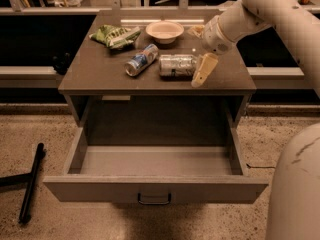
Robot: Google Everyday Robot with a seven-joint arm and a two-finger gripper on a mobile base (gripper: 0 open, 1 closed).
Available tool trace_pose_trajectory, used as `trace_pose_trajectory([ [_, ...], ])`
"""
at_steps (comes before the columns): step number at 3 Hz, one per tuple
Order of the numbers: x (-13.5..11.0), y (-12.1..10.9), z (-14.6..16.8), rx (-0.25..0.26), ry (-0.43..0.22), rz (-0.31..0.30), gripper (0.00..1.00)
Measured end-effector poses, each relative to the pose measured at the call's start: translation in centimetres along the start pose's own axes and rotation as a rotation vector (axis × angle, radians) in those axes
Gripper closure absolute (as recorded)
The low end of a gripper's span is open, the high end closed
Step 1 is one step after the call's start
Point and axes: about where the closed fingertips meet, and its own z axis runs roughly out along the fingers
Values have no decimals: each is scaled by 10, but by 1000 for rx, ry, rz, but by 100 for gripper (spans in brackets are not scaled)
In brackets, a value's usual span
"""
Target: Pick 7up can from top drawer and place on counter
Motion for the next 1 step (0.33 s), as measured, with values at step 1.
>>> trace_pose_trajectory([
  [1, 11, 3, -16, 31, 8, 13, 0],
])
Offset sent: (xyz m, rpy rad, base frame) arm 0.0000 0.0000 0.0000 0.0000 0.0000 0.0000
